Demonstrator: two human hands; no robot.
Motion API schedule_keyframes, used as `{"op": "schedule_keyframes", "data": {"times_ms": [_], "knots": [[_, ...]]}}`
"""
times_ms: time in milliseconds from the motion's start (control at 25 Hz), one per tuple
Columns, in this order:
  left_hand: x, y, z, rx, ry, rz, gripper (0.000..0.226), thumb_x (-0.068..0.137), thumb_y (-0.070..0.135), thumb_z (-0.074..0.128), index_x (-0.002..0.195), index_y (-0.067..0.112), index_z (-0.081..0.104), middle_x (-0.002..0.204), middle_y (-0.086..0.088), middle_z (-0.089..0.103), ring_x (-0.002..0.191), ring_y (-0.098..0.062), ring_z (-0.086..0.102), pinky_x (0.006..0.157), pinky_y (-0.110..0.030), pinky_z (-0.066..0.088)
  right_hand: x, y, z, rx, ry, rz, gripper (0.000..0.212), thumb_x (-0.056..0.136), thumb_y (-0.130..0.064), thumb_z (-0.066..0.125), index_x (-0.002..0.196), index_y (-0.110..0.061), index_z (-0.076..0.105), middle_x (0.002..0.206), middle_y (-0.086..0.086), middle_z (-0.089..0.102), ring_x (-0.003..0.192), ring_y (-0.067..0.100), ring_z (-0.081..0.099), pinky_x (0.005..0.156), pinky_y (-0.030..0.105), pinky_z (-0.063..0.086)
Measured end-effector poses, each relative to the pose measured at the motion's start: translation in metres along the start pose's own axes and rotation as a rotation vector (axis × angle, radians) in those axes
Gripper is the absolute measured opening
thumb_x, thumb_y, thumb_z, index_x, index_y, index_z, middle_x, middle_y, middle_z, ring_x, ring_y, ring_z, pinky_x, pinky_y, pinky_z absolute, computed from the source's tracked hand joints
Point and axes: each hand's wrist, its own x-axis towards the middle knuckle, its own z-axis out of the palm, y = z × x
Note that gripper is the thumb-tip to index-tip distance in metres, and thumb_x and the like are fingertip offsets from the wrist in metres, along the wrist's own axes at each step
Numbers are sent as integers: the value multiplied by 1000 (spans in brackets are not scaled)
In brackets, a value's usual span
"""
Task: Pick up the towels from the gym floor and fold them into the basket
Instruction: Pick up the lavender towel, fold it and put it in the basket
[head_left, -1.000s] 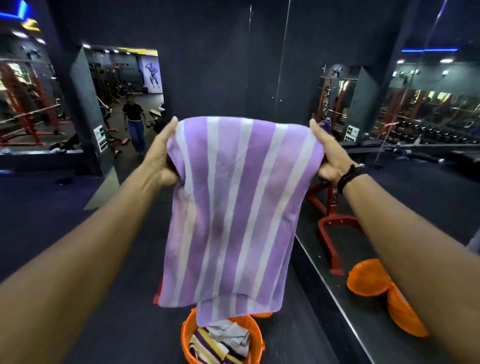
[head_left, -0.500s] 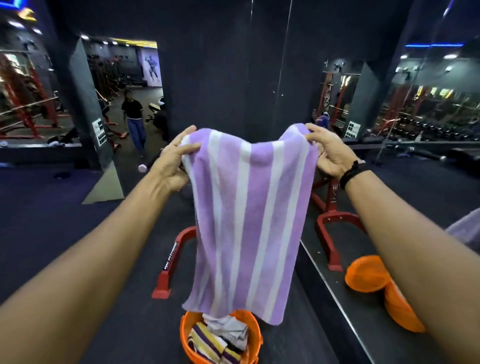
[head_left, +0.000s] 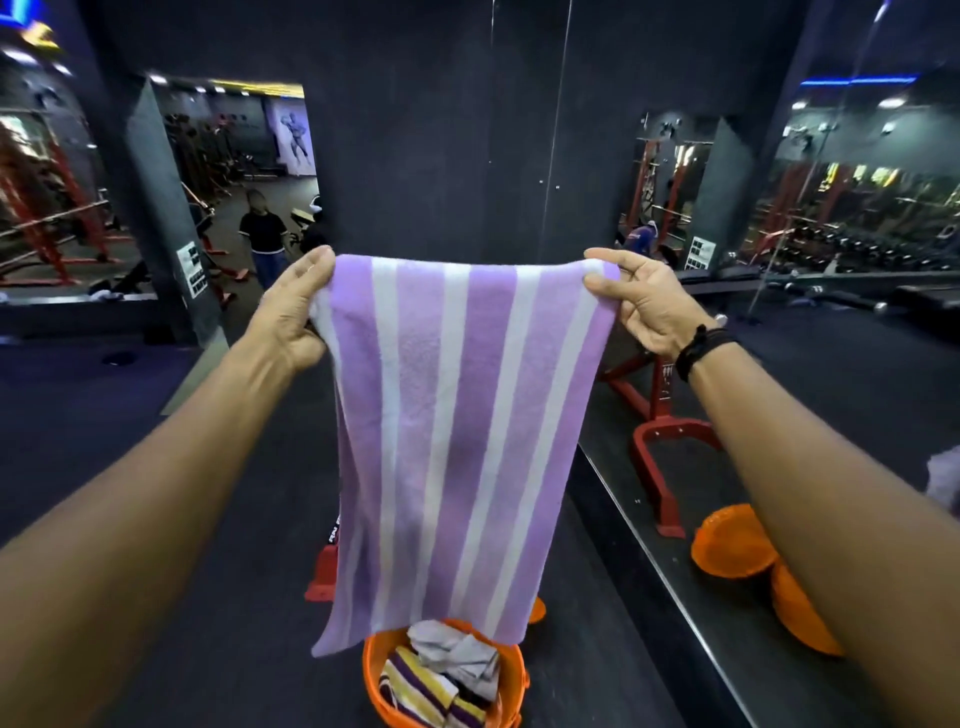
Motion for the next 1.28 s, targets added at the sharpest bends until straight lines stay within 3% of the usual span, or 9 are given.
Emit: {"op": "schedule_keyframes", "data": {"times_ms": [240, 360, 600, 680, 760, 920, 1000, 1160, 1280], "knots": [[5, 4, -25, 425, -13, 213, 44, 75, 1, 75, 115, 15, 64, 93, 0, 69, 80, -8, 64, 86, -25, 55, 10, 7, -7, -363, 95, -131, 38, 64, 4, 80, 97, -11, 67, 75, -6, 73, 67, 4, 65, 69, 21, 56], [8, 4, -33, 1090, 21, 347, 37, 62, 20, 89, 95, 16, 75, 92, -5, 70, 83, -12, 59, 80, -33, 52, 17, 19, -7, -667, 210, -260, 23, 77, 6, 68, 90, -14, 70, 82, -1, 70, 70, 5, 60, 71, 24, 51], [3, -3, -23, 1481, 256, 138, 33, 57, 52, 86, 68, 26, 68, 94, 0, 57, 111, -28, 46, 87, -37, 34, 19, 32, -12, -1047, 365, -291, 12, 84, -16, 66, 93, -11, 72, 95, 13, 65, 88, 19, 56, 75, 19, 37], [1, -6, -19, 1793, 347, 264, 33, 58, 57, 82, 68, 31, 64, 100, 0, 52, 111, -29, 40, 85, -37, 27, 18, 37, -13, -1091, 366, -313, 12, 85, -16, 66, 92, -8, 71, 100, 17, 59, 93, 21, 51, 78, 18, 33], [2, -5, -19, 1858, 39, 450, 32, 64, 48, 82, 64, 28, 57, 82, 1, 55, 96, -28, 52, 74, -34, 30, 15, 36, -18, -1081, 332, -274, 9, 84, -16, 67, 86, -8, 68, 91, 12, 62, 85, 19, 54, 73, 22, 36], [5, -4, -35, 2011, -624, 145, 27, 73, 34, 80, 64, 26, 56, 63, 8, 56, 68, -16, 53, 61, -28, 40, -5, 33, -37, -1056, -141, -14, 9, 82, -11, 73, 79, -7, 66, 70, 2, 59, 58, 1, 51, 60, 22, 43], [8, 1, -30, 1905, -761, 114, 19, 75, 33, 79, 70, 21, 65, 62, 11, 60, 63, -8, 53, 60, -26, 41, -3, 23, -42, -1007, -273, 71, 8, 82, -10, 73, 80, -7, 65, 71, 3, 59, 58, 0, 53, 64, 25, 45], [4, 25, -11, 685, -419, 157, 63, 53, 54, 86, 102, 20, 66, 86, 11, 72, 76, -7, 65, 63, -22, 54, 8, -12, -37, -363, -76, 8, 58, 56, -42, 88, 103, -16, 66, 97, 9, 70, 83, 22, 65, 70, 34, 54], [-17, -10, -28, 750, -459, -126, 84, 37, 57, 90, 110, 23, 63, 106, 4, 72, 96, -11, 68, 78, -26, 54, -18, 29, -21, -293, -202, 248, 91, 35, -45, 95, 115, -16, 63, 111, 3, 71, 102, 17, 68, 84, 32, 57]]}}
